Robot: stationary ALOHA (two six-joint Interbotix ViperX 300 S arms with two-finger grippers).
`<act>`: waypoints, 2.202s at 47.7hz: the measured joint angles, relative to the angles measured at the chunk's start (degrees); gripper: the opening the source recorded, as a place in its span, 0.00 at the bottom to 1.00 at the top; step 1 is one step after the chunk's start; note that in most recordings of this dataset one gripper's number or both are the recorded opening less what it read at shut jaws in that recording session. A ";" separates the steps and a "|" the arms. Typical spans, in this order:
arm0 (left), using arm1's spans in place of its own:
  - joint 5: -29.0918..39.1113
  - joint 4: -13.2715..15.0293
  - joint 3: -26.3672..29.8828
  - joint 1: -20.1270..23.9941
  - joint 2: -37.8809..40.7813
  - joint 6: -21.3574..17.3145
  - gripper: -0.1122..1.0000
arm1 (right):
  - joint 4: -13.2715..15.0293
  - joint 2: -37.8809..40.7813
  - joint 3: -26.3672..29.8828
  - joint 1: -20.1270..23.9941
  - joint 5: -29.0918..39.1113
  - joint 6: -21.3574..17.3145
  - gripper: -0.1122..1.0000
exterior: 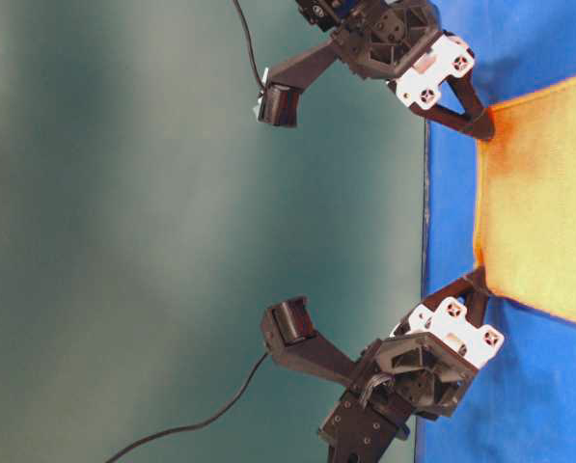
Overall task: Fold the orange towel.
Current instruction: 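Grasp the top-left and top-right corners of the vertical strip, then fold the top end down over the bottom half with both grippers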
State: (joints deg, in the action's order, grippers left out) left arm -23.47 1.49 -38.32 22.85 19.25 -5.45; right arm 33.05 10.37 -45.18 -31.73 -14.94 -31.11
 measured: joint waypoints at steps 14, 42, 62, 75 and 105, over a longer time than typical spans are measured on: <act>0.00 0.00 0.09 0.35 -0.09 -0.53 0.12 | 0.00 0.00 0.18 0.00 0.00 0.09 0.12; 1.67 -0.09 0.09 4.04 -4.31 -4.31 0.12 | 0.00 0.00 3.87 -1.49 3.25 0.62 0.12; 5.10 -0.09 -0.26 1.32 -9.23 -4.75 0.12 | -0.09 -6.15 0.79 -0.79 3.87 0.26 0.12; 11.78 -0.09 -2.20 -3.60 -14.94 -4.75 0.12 | -0.26 -12.92 -3.87 3.43 3.87 -0.44 0.12; 20.13 -0.09 -5.63 -21.18 -17.14 -2.11 0.12 | -3.25 -18.81 -9.93 23.03 6.77 -6.33 0.12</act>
State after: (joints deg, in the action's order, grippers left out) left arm -3.34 1.41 -43.95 1.67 2.11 -7.56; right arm 29.79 -8.44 -55.11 -8.70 -8.17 -37.44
